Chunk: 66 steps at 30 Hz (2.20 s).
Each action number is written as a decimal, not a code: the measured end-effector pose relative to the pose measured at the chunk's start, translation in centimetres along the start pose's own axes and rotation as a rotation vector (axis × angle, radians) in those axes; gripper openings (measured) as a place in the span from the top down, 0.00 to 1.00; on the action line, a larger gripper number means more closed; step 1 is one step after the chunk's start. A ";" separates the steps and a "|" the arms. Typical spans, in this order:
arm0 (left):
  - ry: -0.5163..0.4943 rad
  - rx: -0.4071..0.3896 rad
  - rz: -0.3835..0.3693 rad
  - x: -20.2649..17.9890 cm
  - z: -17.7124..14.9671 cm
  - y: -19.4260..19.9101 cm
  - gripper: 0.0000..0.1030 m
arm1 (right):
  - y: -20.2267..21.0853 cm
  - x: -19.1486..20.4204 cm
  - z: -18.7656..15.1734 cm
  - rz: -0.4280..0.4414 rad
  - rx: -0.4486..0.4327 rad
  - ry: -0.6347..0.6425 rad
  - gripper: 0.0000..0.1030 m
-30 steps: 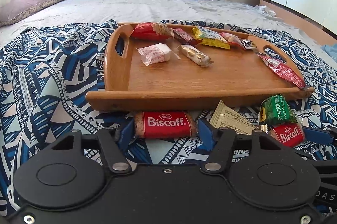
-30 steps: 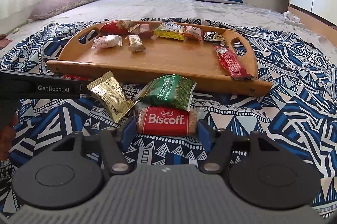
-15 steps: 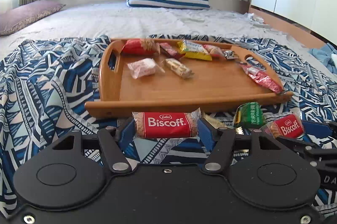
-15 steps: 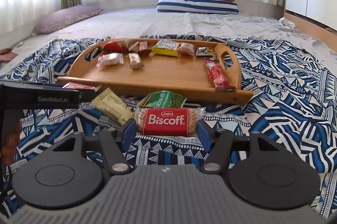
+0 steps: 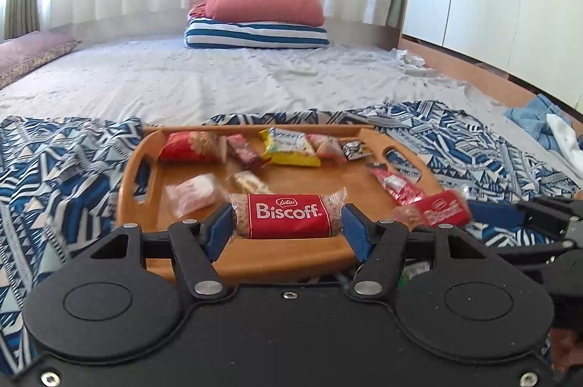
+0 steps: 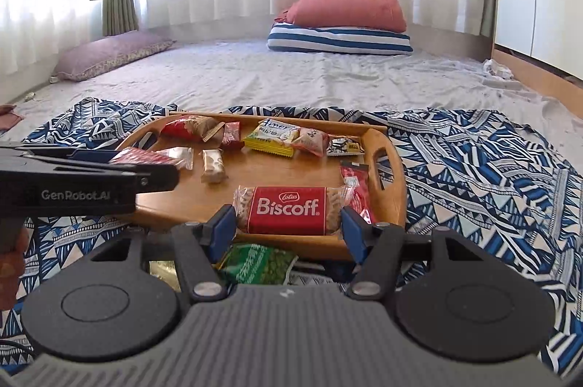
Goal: Organize snacks
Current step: 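Carry both red Biscoff packs over the tray with both tools, then open both tools to drop the Biscoff packs into the tray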
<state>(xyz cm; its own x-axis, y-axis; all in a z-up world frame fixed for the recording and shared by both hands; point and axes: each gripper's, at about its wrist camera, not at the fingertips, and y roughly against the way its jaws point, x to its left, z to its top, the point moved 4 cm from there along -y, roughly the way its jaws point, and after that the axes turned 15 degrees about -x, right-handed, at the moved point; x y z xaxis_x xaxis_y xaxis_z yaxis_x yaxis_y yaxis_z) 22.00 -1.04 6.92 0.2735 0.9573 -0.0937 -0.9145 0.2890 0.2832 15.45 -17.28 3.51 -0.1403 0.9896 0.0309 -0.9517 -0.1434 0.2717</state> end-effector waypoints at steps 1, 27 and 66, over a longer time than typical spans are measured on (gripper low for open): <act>0.004 0.002 -0.005 -0.1 0.2 -0.5 0.40 | -0.5 -0.1 0.1 0.005 0.003 -0.004 0.37; 0.015 0.149 -0.029 -0.1 -1.5 -14.9 0.40 | -4.0 -3.6 0.9 0.001 0.010 -0.029 0.37; 0.003 0.077 0.043 1.2 2.2 -11.8 0.18 | -10.3 -3.1 0.5 0.025 0.090 0.004 0.37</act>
<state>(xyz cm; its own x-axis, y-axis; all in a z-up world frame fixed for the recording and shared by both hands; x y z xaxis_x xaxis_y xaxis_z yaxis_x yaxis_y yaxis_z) 33.81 -3.27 5.58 0.2332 0.9689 -0.0825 -0.8997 0.2471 0.3599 25.80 -18.91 1.14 -0.1650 0.9857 0.0344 -0.9195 -0.1663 0.3560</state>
